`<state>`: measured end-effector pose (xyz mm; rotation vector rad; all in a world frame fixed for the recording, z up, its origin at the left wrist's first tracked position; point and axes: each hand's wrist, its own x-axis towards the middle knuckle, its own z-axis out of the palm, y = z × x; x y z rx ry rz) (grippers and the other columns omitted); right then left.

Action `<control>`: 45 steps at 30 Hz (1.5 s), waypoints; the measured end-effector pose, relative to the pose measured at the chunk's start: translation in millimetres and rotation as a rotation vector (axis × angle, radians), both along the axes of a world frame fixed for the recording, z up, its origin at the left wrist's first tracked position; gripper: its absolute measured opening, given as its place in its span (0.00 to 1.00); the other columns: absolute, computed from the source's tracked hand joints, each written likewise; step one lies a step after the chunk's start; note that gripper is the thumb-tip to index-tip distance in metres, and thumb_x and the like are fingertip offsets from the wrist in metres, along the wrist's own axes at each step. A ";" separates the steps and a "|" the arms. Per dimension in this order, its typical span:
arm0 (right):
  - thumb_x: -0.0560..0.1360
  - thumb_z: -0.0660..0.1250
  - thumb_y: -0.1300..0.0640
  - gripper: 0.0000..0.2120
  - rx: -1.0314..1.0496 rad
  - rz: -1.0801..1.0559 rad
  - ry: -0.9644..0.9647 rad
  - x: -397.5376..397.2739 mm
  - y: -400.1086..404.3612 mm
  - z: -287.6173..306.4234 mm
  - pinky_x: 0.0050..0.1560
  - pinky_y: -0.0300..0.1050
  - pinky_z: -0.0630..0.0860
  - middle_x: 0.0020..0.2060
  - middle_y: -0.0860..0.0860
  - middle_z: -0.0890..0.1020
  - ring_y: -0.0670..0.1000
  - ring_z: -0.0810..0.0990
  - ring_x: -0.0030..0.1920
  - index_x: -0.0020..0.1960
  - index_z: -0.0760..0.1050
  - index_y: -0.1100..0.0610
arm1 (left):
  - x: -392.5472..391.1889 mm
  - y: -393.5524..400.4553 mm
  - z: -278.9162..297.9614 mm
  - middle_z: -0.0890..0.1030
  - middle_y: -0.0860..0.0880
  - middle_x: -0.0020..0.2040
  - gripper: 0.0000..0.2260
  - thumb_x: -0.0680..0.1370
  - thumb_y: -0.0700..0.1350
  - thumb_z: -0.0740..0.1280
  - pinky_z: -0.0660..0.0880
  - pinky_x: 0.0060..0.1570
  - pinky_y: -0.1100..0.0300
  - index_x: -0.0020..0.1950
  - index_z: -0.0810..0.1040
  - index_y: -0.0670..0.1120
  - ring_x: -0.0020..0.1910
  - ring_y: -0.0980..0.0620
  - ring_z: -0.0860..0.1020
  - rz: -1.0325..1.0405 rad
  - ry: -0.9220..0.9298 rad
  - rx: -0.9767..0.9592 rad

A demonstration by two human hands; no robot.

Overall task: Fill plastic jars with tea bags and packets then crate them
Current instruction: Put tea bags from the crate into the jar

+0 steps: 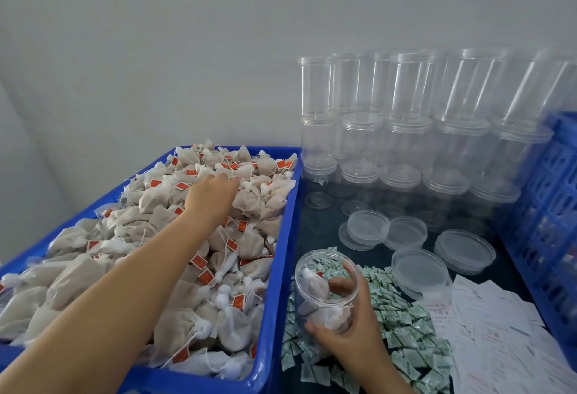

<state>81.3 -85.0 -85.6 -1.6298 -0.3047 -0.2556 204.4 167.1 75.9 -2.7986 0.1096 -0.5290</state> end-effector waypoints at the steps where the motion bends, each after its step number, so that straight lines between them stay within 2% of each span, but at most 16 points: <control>1: 0.56 0.83 0.45 0.48 0.003 0.002 -0.001 -0.4 0.3 0.5 0.50 0.32 0.78 0.54 0.35 0.76 0.41 0.79 0.59 0.68 0.63 0.26 | -2.2 -3.0 3.2 0.78 0.48 0.49 0.10 0.76 0.44 0.69 0.75 0.41 0.58 0.56 0.74 0.46 0.46 0.49 0.76 -0.027 -0.016 -0.045; 3: 0.56 0.83 0.44 0.48 0.002 0.003 -0.001 -1.1 0.5 2.0 0.51 0.34 0.78 0.55 0.35 0.77 0.42 0.79 0.59 0.68 0.62 0.26 | -8.2 -10.5 12.0 0.79 0.48 0.45 0.04 0.79 0.43 0.63 0.75 0.39 0.56 0.52 0.74 0.45 0.41 0.48 0.77 -0.076 -0.059 -0.173; 5: 0.56 0.83 0.43 0.48 0.006 0.009 0.000 -1.9 0.4 2.8 0.51 0.34 0.78 0.54 0.35 0.77 0.42 0.79 0.59 0.68 0.62 0.25 | -15.8 -19.0 20.5 0.79 0.48 0.43 0.06 0.81 0.44 0.59 0.75 0.38 0.53 0.50 0.74 0.44 0.41 0.46 0.78 -0.118 -0.087 -0.288; 9: 0.56 0.83 0.45 0.49 0.012 0.015 0.017 -3.2 0.3 4.3 0.49 0.31 0.78 0.53 0.33 0.76 0.39 0.78 0.59 0.69 0.61 0.26 | -35.6 -35.8 33.0 0.77 0.52 0.41 0.06 0.80 0.47 0.62 0.67 0.33 0.61 0.49 0.75 0.46 0.40 0.50 0.75 -0.273 -0.097 -0.453; 12: 0.56 0.83 0.45 0.48 0.005 0.013 0.020 -3.9 0.2 5.4 0.48 0.31 0.78 0.53 0.32 0.75 0.38 0.78 0.58 0.68 0.61 0.25 | -49.3 -48.0 36.5 0.78 0.51 0.40 0.06 0.78 0.47 0.65 0.67 0.33 0.68 0.46 0.76 0.45 0.39 0.51 0.76 -0.363 -0.018 -0.553; 15: 0.56 0.82 0.45 0.47 -0.001 0.009 0.019 -4.8 0.3 6.9 0.46 0.31 0.78 0.53 0.32 0.75 0.38 0.78 0.57 0.66 0.61 0.23 | -60.2 -59.8 39.1 0.80 0.50 0.44 0.07 0.78 0.47 0.67 0.71 0.39 0.66 0.50 0.78 0.44 0.41 0.52 0.76 -0.432 0.073 -0.628; 20: 0.56 0.82 0.47 0.47 0.020 0.018 0.028 -4.9 0.4 7.9 0.46 0.31 0.78 0.53 0.33 0.76 0.39 0.80 0.56 0.66 0.62 0.23 | -80.1 -79.7 43.8 0.76 0.61 0.41 0.01 0.77 0.47 0.67 0.68 0.40 0.72 0.47 0.76 0.53 0.41 0.61 0.74 -0.554 0.230 -0.698; 24: 0.57 0.82 0.49 0.46 0.037 0.034 0.030 -5.3 1.3 10.1 0.49 0.33 0.78 0.54 0.35 0.78 0.42 0.81 0.57 0.66 0.63 0.26 | -92.5 -93.3 38.8 0.78 0.59 0.42 0.02 0.77 0.46 0.67 0.69 0.43 0.74 0.48 0.77 0.52 0.42 0.66 0.75 -0.660 0.343 -0.750; 26: 0.57 0.82 0.51 0.45 0.055 0.045 0.029 -5.4 1.9 11.1 0.50 0.34 0.78 0.57 0.37 0.79 0.43 0.81 0.58 0.67 0.64 0.30 | -96.3 -97.8 33.8 0.80 0.57 0.44 0.02 0.77 0.46 0.67 0.72 0.45 0.71 0.49 0.77 0.51 0.43 0.65 0.76 -0.687 0.402 -0.765; 30: 0.59 0.81 0.54 0.44 0.069 0.050 0.013 -5.0 3.0 13.0 0.51 0.34 0.78 0.60 0.40 0.80 0.44 0.81 0.59 0.68 0.66 0.30 | -100.2 -102.9 22.2 0.80 0.57 0.45 0.04 0.78 0.45 0.67 0.74 0.48 0.68 0.52 0.78 0.49 0.43 0.63 0.77 -0.716 0.475 -0.723; 32: 0.59 0.82 0.55 0.45 0.068 0.042 0.010 -4.3 3.1 13.2 0.53 0.33 0.77 0.61 0.40 0.80 0.44 0.80 0.60 0.68 0.65 0.31 | -99.8 -105.2 16.9 0.76 0.57 0.49 0.05 0.78 0.45 0.66 0.72 0.48 0.70 0.54 0.78 0.50 0.44 0.60 0.76 -0.726 0.464 -0.662; 35: 0.59 0.82 0.55 0.46 0.059 0.035 0.003 -3.2 2.8 11.5 0.55 0.32 0.76 0.62 0.39 0.79 0.43 0.79 0.62 0.70 0.65 0.32 | -99.6 -108.0 11.0 0.71 0.57 0.52 0.08 0.79 0.45 0.65 0.66 0.48 0.74 0.57 0.78 0.49 0.44 0.61 0.74 -0.721 0.472 -0.574; 39: 0.59 0.83 0.55 0.47 0.062 0.040 0.014 -2.4 1.8 9.1 0.55 0.32 0.77 0.62 0.40 0.79 0.43 0.79 0.62 0.70 0.64 0.32 | -101.9 -111.7 4.8 0.77 0.54 0.54 0.13 0.79 0.44 0.63 0.72 0.54 0.60 0.63 0.76 0.50 0.51 0.56 0.75 -0.679 0.465 -0.409; 43: 0.59 0.82 0.54 0.47 0.069 0.052 0.034 -2.4 1.4 8.9 0.53 0.34 0.78 0.61 0.41 0.81 0.45 0.81 0.60 0.70 0.63 0.32 | -106.5 -116.2 3.7 0.78 0.51 0.46 0.10 0.80 0.46 0.61 0.75 0.47 0.53 0.62 0.68 0.50 0.44 0.50 0.75 -0.633 0.404 -0.290; 45: 0.59 0.82 0.53 0.47 0.077 0.053 0.041 -2.6 1.5 9.0 0.54 0.35 0.78 0.61 0.42 0.81 0.46 0.81 0.60 0.70 0.64 0.33 | -108.2 -118.1 4.5 0.78 0.49 0.46 0.08 0.81 0.47 0.60 0.75 0.46 0.50 0.59 0.68 0.49 0.45 0.48 0.75 -0.642 0.371 -0.177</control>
